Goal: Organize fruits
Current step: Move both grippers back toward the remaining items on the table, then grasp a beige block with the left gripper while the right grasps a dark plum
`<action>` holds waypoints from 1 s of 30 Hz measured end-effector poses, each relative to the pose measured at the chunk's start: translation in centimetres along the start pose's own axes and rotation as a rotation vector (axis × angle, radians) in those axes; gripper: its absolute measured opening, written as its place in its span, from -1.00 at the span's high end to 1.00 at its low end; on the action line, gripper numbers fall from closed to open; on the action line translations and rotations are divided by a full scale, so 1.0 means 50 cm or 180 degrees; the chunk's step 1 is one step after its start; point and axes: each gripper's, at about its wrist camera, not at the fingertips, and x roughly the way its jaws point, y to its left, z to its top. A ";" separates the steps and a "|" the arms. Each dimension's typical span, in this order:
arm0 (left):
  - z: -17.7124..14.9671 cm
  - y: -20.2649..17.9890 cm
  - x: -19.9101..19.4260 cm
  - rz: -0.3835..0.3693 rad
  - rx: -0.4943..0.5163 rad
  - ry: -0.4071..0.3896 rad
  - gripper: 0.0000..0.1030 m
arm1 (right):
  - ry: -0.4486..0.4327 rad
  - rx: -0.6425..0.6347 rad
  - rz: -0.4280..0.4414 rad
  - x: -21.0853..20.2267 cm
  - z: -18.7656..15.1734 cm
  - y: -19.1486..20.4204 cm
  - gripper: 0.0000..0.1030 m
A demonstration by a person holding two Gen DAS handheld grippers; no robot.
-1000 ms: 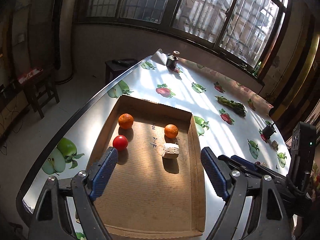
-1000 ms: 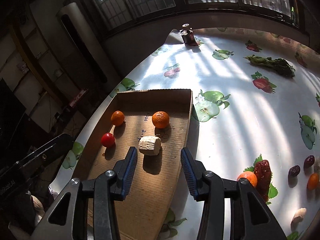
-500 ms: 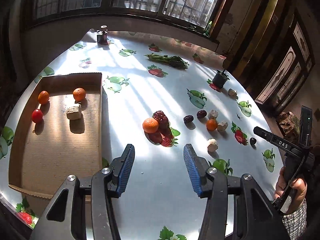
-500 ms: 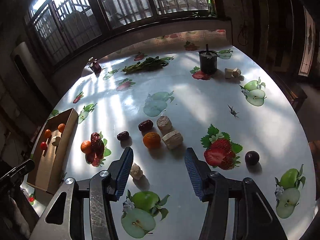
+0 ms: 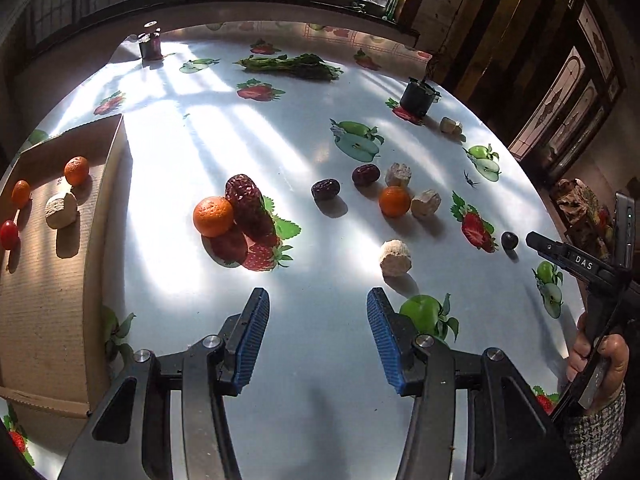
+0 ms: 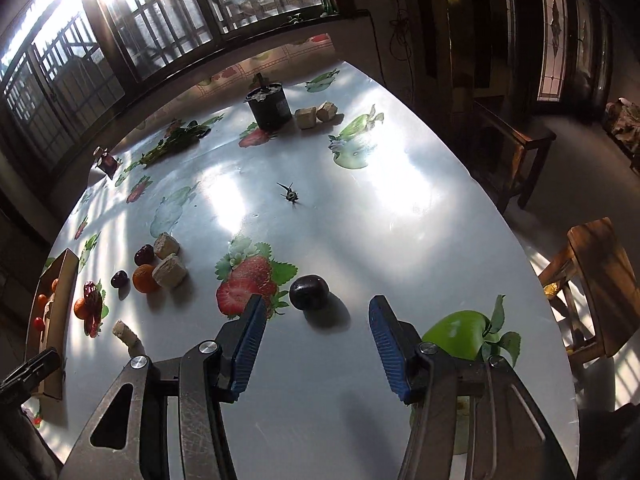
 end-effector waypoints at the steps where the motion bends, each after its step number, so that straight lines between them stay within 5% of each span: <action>1: 0.003 -0.009 0.009 -0.0022 0.0033 0.0024 0.03 | 0.0013 0.0000 -0.0005 0.008 0.001 0.000 -0.11; 21: 0.031 -0.128 0.153 -0.0020 0.0563 0.0171 0.05 | 0.0195 -0.0224 -0.0134 0.087 0.012 0.030 -0.10; 24: 0.024 -0.133 0.152 0.0048 0.0643 0.0126 0.49 | 0.0174 -0.0309 -0.0270 0.089 0.010 0.040 0.12; 27: 0.016 -0.129 0.146 0.0033 0.0649 0.0073 0.49 | 0.0160 -0.0369 -0.0319 0.089 0.007 0.047 0.43; 30: 0.013 -0.117 0.127 0.0021 0.0590 0.0006 0.49 | 0.0134 -0.0382 -0.0340 0.085 0.004 0.051 0.47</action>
